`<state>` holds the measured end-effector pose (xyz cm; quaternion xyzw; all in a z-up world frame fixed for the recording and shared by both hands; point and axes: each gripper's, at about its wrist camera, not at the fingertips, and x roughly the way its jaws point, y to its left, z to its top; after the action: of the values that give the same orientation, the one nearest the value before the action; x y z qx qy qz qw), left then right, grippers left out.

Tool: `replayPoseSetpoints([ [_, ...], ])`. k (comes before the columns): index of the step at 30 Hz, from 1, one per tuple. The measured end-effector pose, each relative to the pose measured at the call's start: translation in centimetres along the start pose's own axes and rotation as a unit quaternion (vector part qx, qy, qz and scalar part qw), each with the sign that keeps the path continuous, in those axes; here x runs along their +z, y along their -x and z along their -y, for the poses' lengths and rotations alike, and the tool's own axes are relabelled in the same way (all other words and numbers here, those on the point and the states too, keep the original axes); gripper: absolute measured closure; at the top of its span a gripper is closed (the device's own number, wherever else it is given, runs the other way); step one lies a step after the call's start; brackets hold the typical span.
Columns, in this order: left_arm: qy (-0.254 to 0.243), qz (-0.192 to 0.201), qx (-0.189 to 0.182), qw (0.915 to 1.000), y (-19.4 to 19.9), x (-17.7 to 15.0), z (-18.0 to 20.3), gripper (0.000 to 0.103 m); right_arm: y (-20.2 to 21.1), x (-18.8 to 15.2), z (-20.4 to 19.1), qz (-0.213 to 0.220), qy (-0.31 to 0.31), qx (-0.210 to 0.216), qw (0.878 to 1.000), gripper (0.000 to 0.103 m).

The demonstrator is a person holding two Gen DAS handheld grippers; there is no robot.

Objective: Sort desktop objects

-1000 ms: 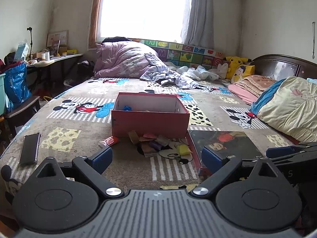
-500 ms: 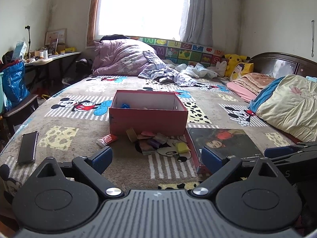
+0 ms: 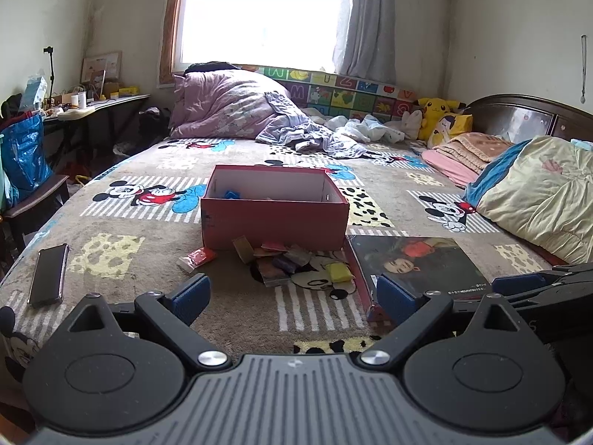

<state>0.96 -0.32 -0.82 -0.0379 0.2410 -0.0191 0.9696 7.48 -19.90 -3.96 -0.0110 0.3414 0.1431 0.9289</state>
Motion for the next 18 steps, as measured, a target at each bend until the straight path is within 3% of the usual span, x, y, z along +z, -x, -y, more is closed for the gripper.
replayPoseSetpoints([
  [18,-0.001,0.002,-0.002,1.0000,0.00,-0.06,0.11,0.006,-0.26,0.20,0.10,-0.006,0.001,-0.003,1.000,0.000],
])
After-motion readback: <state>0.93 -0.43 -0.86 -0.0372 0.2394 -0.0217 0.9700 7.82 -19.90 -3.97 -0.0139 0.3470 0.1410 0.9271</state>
